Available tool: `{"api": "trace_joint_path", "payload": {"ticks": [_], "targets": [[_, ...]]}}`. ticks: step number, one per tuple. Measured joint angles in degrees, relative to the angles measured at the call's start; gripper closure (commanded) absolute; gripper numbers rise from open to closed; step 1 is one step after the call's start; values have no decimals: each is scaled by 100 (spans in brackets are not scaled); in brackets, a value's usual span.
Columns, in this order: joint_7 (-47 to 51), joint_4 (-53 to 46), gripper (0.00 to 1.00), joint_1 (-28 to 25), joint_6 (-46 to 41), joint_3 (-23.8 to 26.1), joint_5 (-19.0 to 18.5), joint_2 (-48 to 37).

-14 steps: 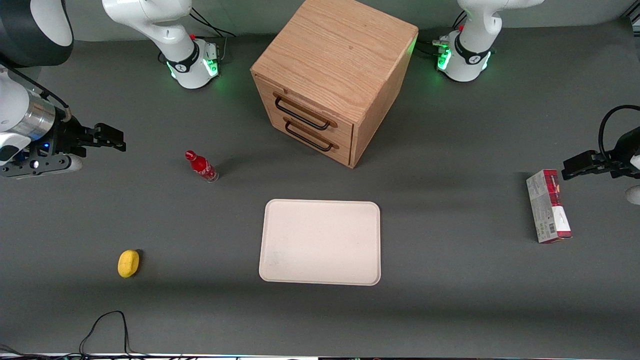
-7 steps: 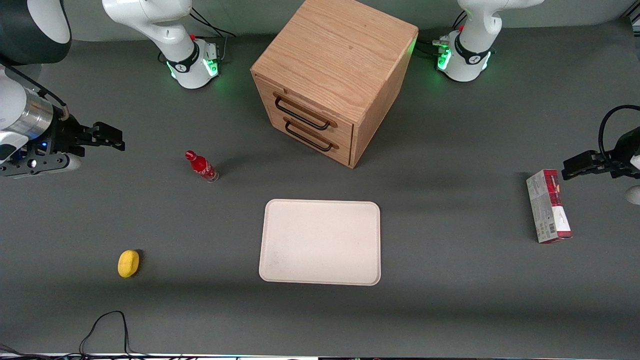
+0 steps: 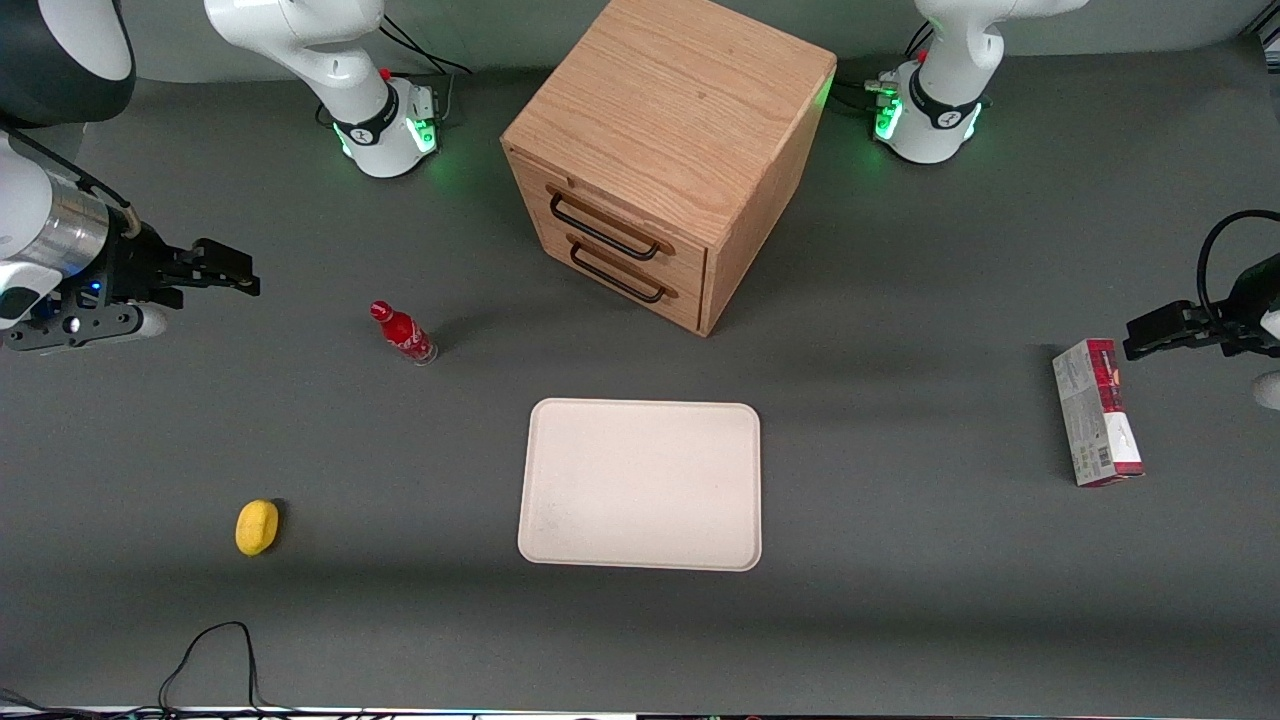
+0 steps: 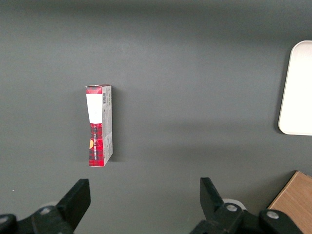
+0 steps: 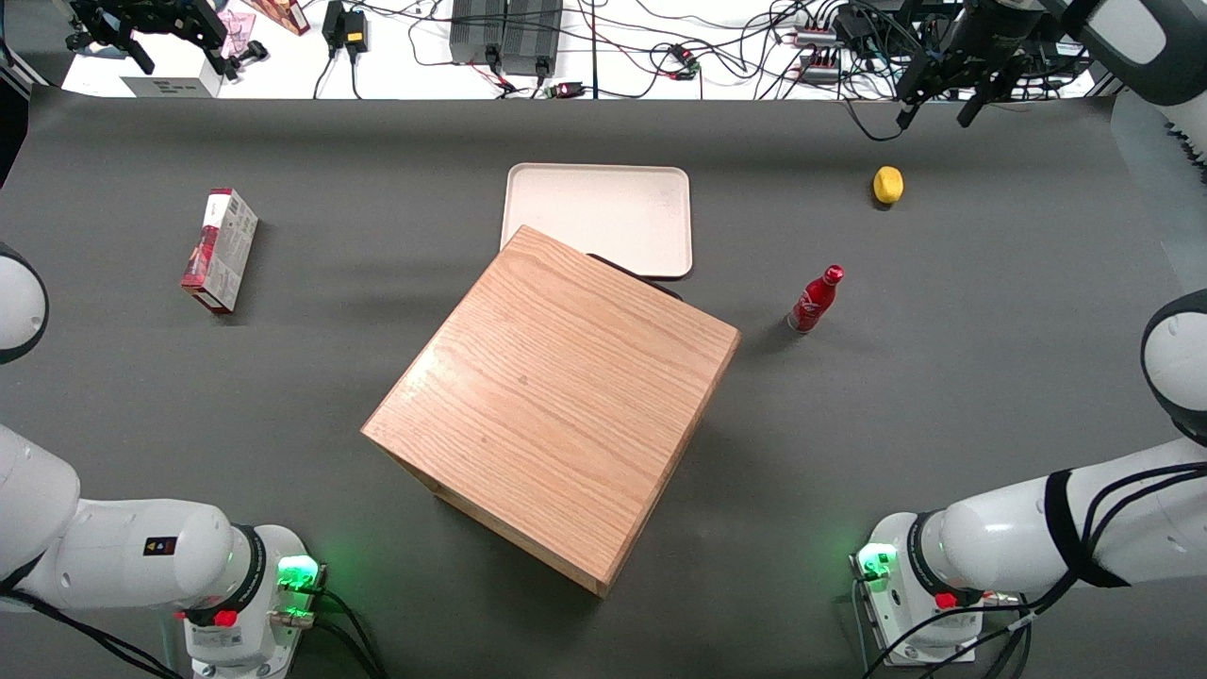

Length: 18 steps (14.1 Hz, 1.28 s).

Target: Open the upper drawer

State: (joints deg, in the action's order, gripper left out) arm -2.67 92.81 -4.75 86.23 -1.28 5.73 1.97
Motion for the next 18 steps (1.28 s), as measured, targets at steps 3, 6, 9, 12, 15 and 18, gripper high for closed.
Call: {"api": "trace_joint_path", "payload": {"ticks": [3,6,9,12,15,18], "targets": [[-477,-218,0,-91,0,66,151,200],[-590,-375,0,-462,0,111,159,425],[-728,-597,0,-844,12,126,160,760],[-1027,-910,0,-1108,16,139,175,1188],[-1215,-1176,0,-1196,43,300,273,1655],[-1226,-1274,0,-1240,247,685,283,1920]]}}
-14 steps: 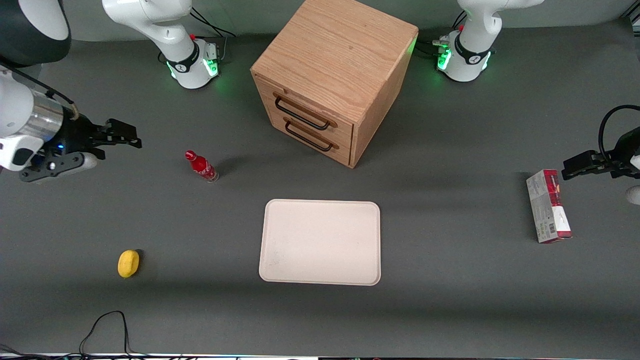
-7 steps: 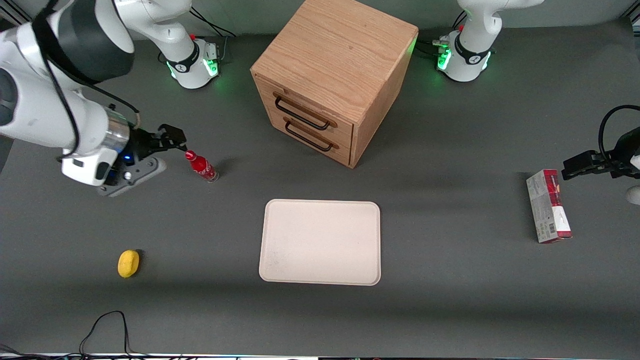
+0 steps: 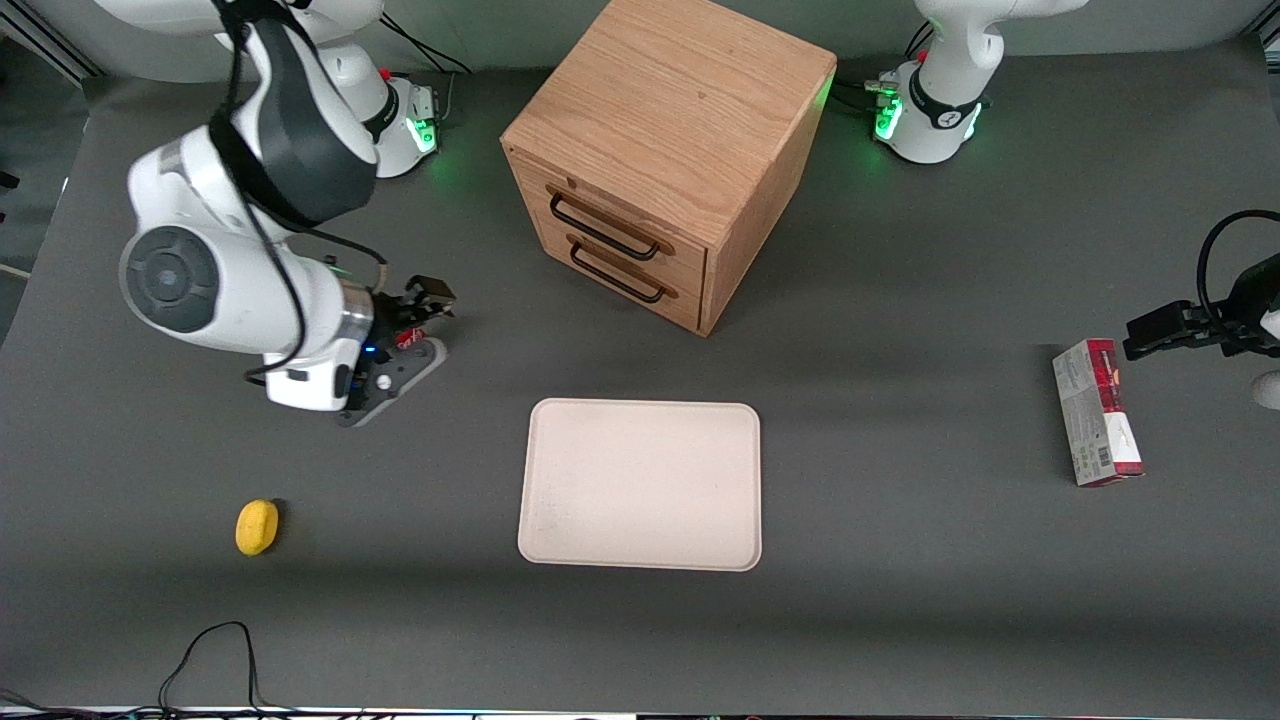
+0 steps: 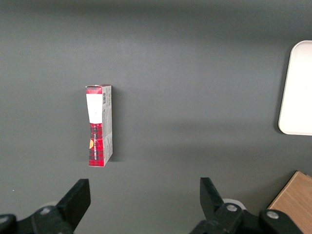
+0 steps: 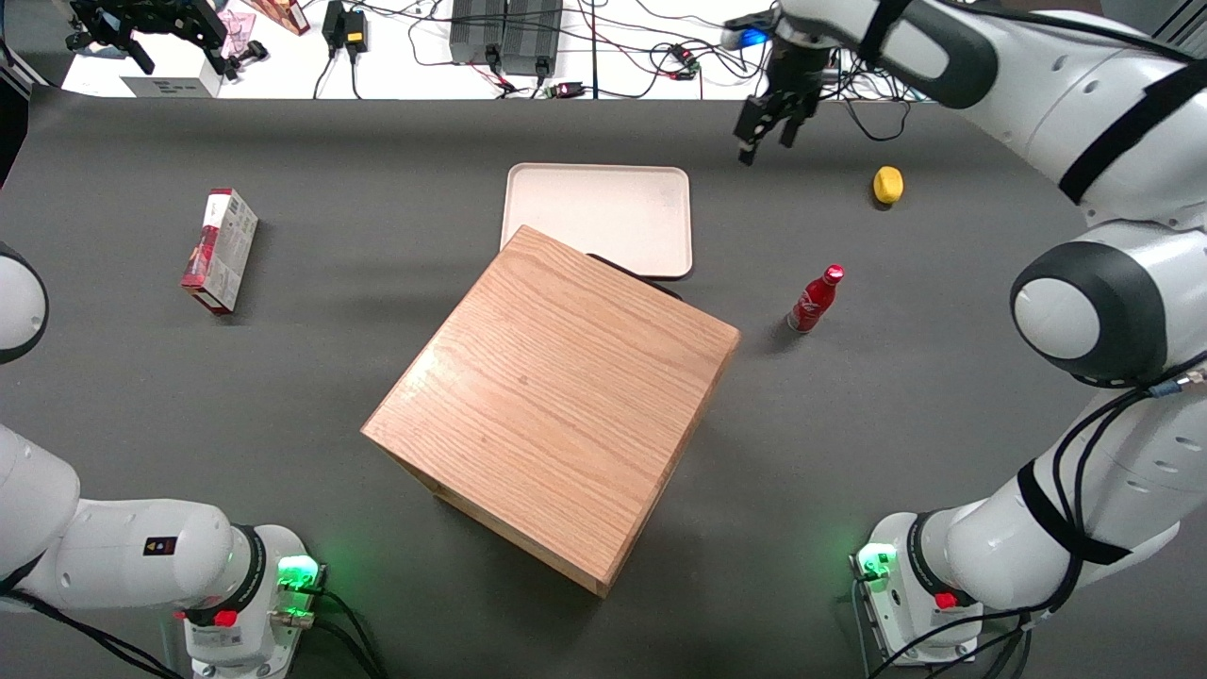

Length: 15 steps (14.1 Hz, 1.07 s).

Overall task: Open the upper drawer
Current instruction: 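Move the right gripper over the red bottle toward the cabinet's upper drawer handle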

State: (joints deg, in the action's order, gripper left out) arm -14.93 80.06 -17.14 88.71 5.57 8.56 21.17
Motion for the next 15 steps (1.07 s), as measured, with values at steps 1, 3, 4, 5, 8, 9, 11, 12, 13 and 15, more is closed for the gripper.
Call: {"api": "trace_joint_path", "payload": {"ticks": [1,3,4,5,8,9,11,12,13,15], "targets": [[0,-4,0,-14,46,137,1,65],[-27,-6,0,-32,96,352,56,202],[-90,-6,0,-38,115,420,121,269],[-152,-8,0,-40,115,468,194,327],[-244,-8,0,-98,112,627,337,464],[-260,-7,0,-170,105,643,399,491],[-288,12,0,-336,74,652,459,510],[-293,19,0,-404,40,659,462,510],[-299,22,0,-465,4,664,467,504],[-303,88,0,-580,-37,674,476,437]]}}
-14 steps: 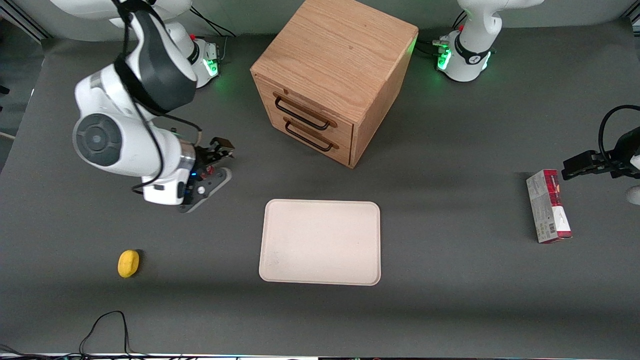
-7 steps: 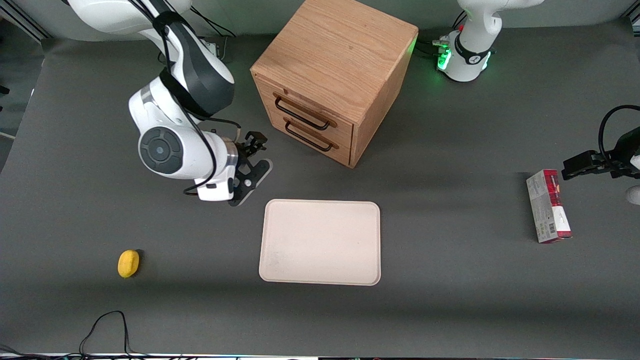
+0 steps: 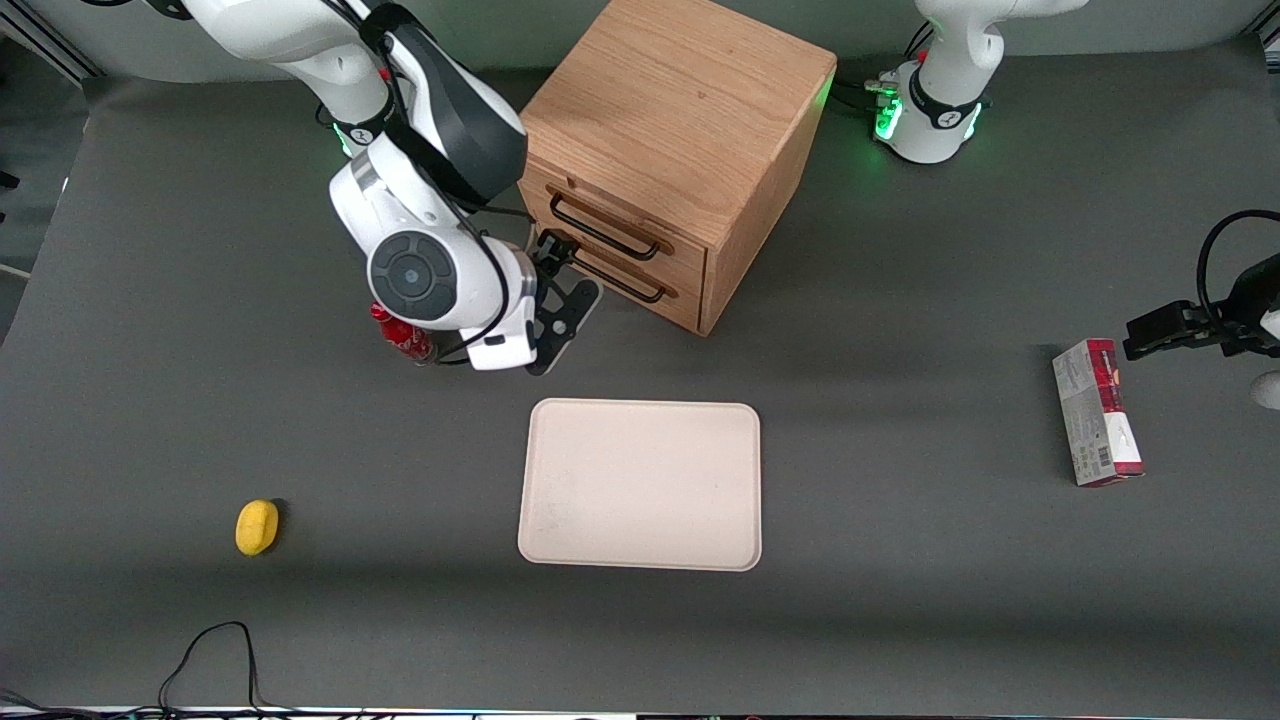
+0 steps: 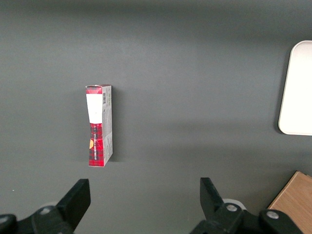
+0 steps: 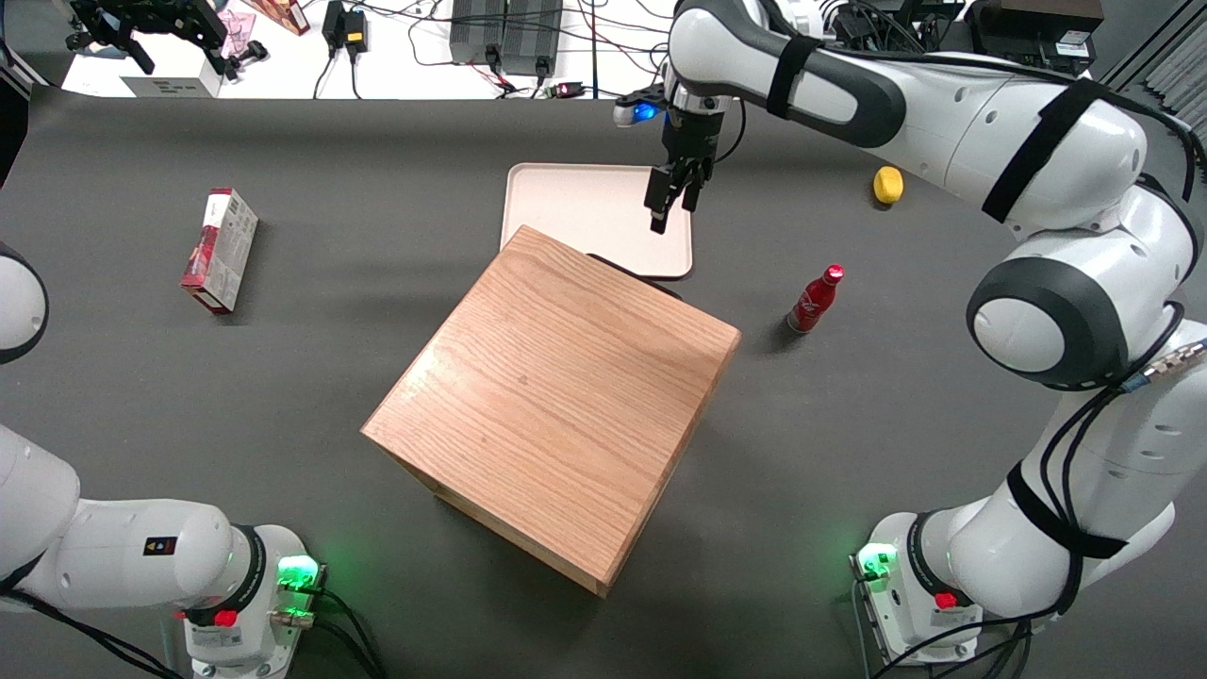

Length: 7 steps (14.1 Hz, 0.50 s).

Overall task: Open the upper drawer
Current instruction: 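Move the right gripper over the red bottle toward the cabinet's upper drawer handle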

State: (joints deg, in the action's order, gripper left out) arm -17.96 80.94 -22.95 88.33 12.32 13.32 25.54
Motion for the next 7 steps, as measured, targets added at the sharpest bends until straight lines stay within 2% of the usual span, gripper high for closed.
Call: {"api": "trace_joint_path", "payload": {"ticks": [7], "targets": [[-13,748,0,-200,-65,11,171,-534]]}}
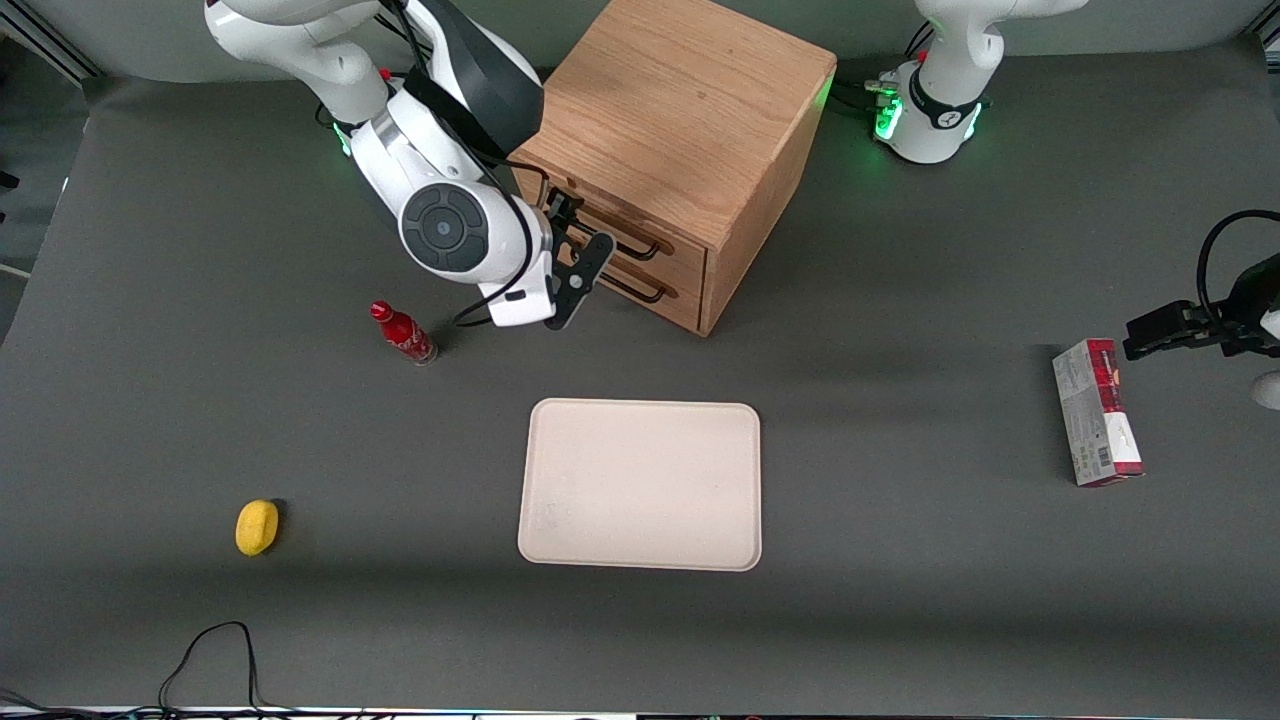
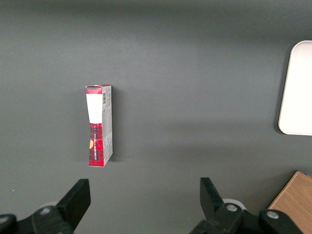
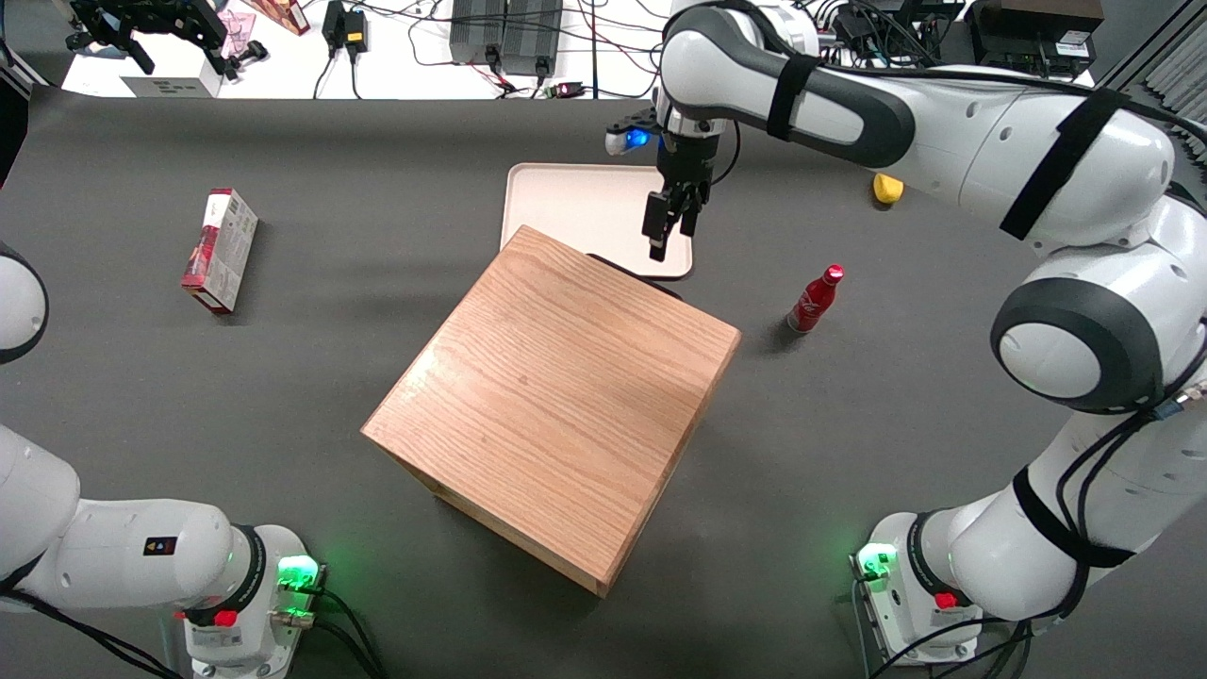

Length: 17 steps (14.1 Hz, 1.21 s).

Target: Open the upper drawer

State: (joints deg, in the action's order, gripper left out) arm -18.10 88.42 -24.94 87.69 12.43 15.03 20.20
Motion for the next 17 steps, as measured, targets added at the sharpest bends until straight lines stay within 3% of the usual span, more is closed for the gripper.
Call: {"api": "trace_joint_path", "payload": {"ticks": [17], "targets": [[-95,560,0,-334,345,-10,73,-158]]}}
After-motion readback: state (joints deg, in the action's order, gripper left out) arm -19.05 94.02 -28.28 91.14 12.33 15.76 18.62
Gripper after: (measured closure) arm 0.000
